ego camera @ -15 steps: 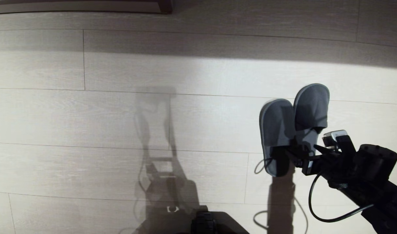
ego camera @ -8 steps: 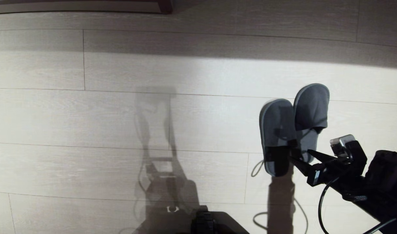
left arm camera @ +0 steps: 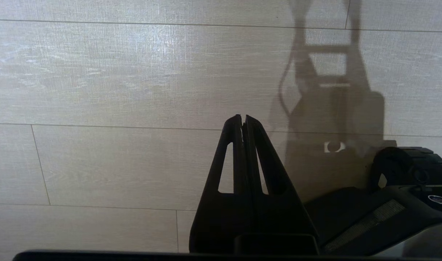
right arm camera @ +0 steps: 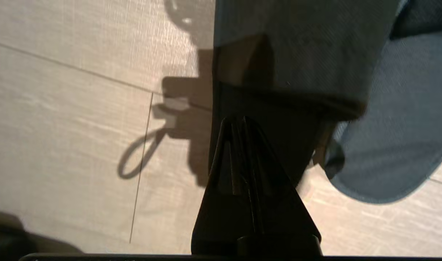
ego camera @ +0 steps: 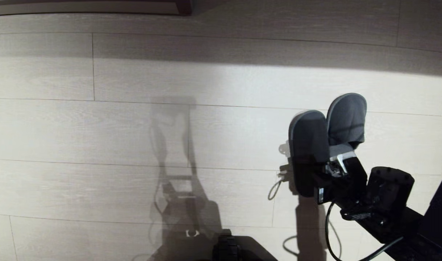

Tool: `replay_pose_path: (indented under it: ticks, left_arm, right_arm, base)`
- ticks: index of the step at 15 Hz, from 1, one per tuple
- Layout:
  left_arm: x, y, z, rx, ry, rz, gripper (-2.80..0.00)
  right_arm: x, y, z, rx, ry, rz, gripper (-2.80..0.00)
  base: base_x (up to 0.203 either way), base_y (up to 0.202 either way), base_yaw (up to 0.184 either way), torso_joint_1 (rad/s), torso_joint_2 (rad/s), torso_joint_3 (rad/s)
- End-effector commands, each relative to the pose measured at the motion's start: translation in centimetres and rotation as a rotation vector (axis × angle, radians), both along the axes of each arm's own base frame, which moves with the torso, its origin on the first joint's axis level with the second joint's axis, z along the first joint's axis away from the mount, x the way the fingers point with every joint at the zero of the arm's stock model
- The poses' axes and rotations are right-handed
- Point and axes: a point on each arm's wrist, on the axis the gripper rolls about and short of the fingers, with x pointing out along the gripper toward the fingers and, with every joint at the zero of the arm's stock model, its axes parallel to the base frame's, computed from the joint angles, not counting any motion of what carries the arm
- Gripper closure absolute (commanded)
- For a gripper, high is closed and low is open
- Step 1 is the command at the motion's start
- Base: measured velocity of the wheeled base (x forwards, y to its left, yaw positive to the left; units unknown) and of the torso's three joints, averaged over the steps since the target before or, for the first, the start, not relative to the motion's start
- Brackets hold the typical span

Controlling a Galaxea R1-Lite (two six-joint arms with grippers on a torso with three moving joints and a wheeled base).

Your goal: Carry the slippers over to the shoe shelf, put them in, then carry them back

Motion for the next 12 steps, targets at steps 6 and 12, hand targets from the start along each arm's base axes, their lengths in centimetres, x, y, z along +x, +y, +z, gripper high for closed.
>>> replay_pose_path:
  ticks: [6, 12]
  left_arm:
    - [0.0, 0.0, 0.0, -0.001, -0.001, 0.002, 0.00]
    - [0.0, 0.0, 0.0, 0.000, -0.001, 0.000, 0.00]
  right_arm:
    - [3.4, 1.2, -0.5, -0.003, -0.057, -0.026, 0.00]
    - [5.5, 1.2, 2.0, 0.019, -0.180, -0.049, 0.00]
  base:
    - [0.000, 0.000, 0.000, 0.000, 0.00, 0.000]
    - [0.000, 0.000, 0.000, 0.000, 0.00, 0.000]
